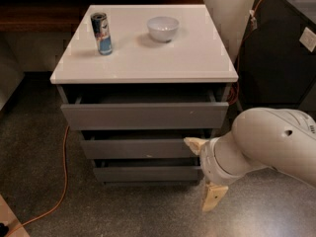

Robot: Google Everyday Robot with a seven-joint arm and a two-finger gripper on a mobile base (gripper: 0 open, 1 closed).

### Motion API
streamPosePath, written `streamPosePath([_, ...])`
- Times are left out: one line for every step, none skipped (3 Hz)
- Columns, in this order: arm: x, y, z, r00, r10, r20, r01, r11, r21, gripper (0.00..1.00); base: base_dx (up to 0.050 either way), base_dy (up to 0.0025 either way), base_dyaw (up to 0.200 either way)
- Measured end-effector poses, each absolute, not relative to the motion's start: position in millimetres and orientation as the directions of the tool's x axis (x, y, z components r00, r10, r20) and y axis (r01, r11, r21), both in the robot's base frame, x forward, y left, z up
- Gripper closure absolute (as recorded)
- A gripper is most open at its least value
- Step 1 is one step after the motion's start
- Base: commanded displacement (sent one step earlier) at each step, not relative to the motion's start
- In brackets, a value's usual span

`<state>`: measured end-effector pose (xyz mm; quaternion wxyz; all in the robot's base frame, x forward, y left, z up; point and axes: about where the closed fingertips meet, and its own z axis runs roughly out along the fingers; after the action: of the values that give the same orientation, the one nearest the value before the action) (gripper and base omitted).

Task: Place redbull can into bottom drawer

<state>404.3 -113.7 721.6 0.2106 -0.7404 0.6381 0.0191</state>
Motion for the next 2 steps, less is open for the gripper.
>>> streamPosePath([409, -87, 673, 0.232, -0.907, -0.351, -0.953, -0.139, -0.27, 0.0, 0.0, 0.0, 0.0])
streamPosePath([420, -65, 628, 0.27, -0.879, -0.392, -0.945, -0.165, -0.282, 0.0, 0.0, 0.0, 0.0])
